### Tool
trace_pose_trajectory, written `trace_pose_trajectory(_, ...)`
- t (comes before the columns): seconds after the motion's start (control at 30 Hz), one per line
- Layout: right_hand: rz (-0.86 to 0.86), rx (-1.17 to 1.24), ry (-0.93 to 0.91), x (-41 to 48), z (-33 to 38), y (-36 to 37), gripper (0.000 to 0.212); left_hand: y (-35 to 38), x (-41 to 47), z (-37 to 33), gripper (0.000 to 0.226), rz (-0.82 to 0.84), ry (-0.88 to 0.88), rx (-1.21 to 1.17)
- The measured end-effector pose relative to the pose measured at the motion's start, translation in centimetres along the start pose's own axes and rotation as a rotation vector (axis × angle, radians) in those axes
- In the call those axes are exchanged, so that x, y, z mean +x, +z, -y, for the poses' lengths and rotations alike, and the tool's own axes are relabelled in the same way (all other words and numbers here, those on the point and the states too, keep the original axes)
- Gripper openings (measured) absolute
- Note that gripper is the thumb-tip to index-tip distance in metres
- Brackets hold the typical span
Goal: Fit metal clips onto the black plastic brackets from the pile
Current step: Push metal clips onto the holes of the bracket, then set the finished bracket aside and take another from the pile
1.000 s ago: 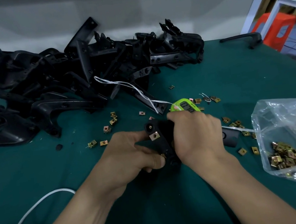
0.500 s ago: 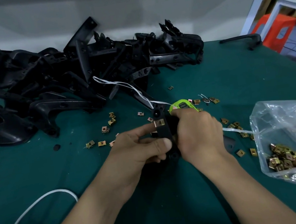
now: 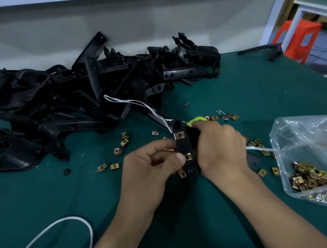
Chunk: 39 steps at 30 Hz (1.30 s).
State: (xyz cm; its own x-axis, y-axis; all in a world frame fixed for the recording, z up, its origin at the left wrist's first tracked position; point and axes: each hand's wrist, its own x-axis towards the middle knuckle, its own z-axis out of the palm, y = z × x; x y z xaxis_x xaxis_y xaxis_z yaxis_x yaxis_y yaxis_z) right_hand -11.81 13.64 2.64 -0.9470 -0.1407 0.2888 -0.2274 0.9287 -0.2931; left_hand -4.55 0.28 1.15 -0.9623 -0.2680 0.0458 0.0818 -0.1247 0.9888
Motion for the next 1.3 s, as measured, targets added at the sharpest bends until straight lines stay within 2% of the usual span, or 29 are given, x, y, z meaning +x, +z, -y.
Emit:
trace_pose_trajectory(0.1, 0.055, 0.007, 0.053, 0.3, 0.2, -0.7, 0.037, 1.2, -0.7, -0.9, 0.056, -0.081, 0.140, 0.253)
trace_pose_trajectory(0.17, 0.099, 0.058, 0.088, 0.5, 0.4, -1.6, 0.038, 2.7, -1.4, -2.0, 0.057, -0.133, 0.188, 0.328)
trace_pose_trajectory(0.23, 0.128, 0.074, 0.111, 0.8, 0.2, -2.8, 0.029, 4.2, -1.6, -3.1, 0.052, -0.137, 0.159, 0.323)
trace_pose_trajectory(0.33, 0.104, 0.113, 0.118, 1.2, -1.2, -5.4, 0.011, 6.5, -1.0, -5.3, 0.055, -0.045, 0.151, 0.349)
trace_pose_trajectory(0.43, 0.059, 0.180, 0.127, 1.2, -3.4, -8.2, 0.011, 9.1, 0.7, -7.0, 0.065, 0.011, 0.155, 0.333)
trace_pose_trajectory(0.53, 0.024, 0.288, 0.107, 0.6, -6.7, -11.2, 0.025, 11.6, 2.9, -7.9, 0.054, 0.047, 0.156, 0.279)
trace_pose_trajectory(0.6, 0.059, 0.391, 0.125, -0.2, -9.5, -13.1, 0.029, 13.9, 3.8, -8.4, 0.044, 0.097, 0.149, 0.269)
trace_pose_trajectory(0.73, 0.139, 0.787, 0.337, -2.5, -15.3, -16.1, 0.016, 20.4, 4.6, -8.0, 0.038, 0.244, 0.000, 0.170)
trace_pose_trajectory(0.8, 0.088, 0.959, 0.451, -4.2, -17.9, -16.9, 0.013, 24.1, 4.5, -7.7, 0.039, 0.406, -0.096, 0.130)
trace_pose_trajectory(0.87, 0.029, 1.122, 0.585, -6.2, -20.3, -17.5, 0.020, 27.6, 4.4, -7.6, 0.036, 0.579, -0.175, 0.167)
trace_pose_trajectory(1.0, -0.064, 1.339, 0.774, -10.1, -23.8, -18.3, 0.017, 34.3, 3.4, -6.8, 0.030, 0.875, -0.206, 0.343)
trace_pose_trajectory(1.1, -0.185, 1.430, 0.967, -9.7, -27.5, -19.7, 0.013, 39.9, 2.8, -5.4, 0.026, 0.879, -0.294, 0.337)
trace_pose_trajectory(1.2, -0.444, 1.479, 1.042, -6.0, -33.5, -22.7, 0.013, 44.9, 3.0, -5.3, 0.025, 0.884, -0.533, 0.098)
trace_pose_trajectory(1.23, -0.513, 1.508, 1.038, -4.8, -35.5, -23.5, 0.021, 45.9, 3.3, -5.4, 0.030, 0.896, -0.557, 0.096)
trace_pose_trajectory(1.3, -0.560, 1.458, 1.138, -3.9, -39.3, -24.0, 0.033, 46.6, 4.2, -5.5, 0.056, 0.949, -0.504, 0.234)
